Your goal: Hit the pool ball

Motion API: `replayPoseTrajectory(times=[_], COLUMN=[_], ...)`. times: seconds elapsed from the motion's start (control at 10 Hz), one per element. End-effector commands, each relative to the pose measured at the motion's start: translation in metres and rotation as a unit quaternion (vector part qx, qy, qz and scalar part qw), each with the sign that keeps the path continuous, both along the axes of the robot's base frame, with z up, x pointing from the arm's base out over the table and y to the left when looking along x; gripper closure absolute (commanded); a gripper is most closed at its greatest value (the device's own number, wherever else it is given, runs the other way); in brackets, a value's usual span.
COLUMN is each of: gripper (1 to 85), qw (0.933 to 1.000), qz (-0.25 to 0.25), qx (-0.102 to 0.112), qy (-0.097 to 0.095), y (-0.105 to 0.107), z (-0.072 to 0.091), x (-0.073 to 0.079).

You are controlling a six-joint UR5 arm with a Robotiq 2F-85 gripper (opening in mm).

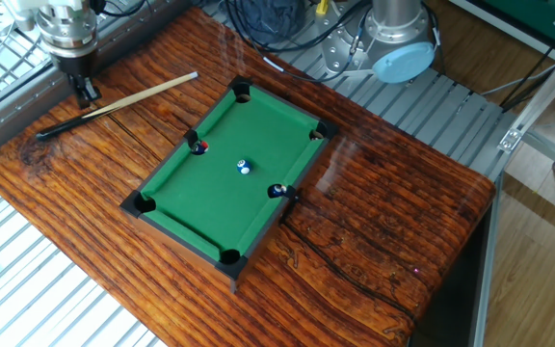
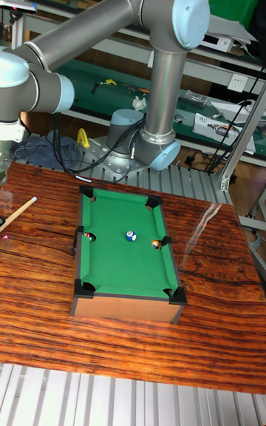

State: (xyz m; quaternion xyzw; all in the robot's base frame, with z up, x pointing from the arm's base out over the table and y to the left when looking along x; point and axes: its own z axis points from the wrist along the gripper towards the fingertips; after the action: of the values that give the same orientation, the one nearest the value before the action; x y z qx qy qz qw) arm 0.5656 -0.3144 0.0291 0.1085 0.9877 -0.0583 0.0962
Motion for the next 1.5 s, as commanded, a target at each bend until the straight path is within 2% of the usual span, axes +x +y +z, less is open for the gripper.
replayPoseTrajectory(times=[0.0,0.2,0.3,0.4,0.5,0.9,1.2,1.4], gripper=[28.3,25.0,20.7,6.7,0.7,0.7,0.7,1.3], qw=[0.9998,0.9998,0.9997,0.9993,0.9990,0.9992,0.9996,0.9993], qz=[0.009,0.007,0.007,0.012,0.015,0.014,0.003,0.005], qx=[0.002,0.005,0.010,0.021,0.029,0.029,0.009,0.002], qy=[-0.015,-0.018,-0.021,-0.027,-0.029,-0.024,-0.028,-0.036], y=[-0.001,0.000,0.003,0.009,0.014,0.014,0.000,-0.004], z=[0.001,-0.001,-0.003,-0.004,-0.004,-0.005,-0.006,-0.012], x=[0.008,0.010,0.012,0.015,0.016,0.014,0.015,0.019])
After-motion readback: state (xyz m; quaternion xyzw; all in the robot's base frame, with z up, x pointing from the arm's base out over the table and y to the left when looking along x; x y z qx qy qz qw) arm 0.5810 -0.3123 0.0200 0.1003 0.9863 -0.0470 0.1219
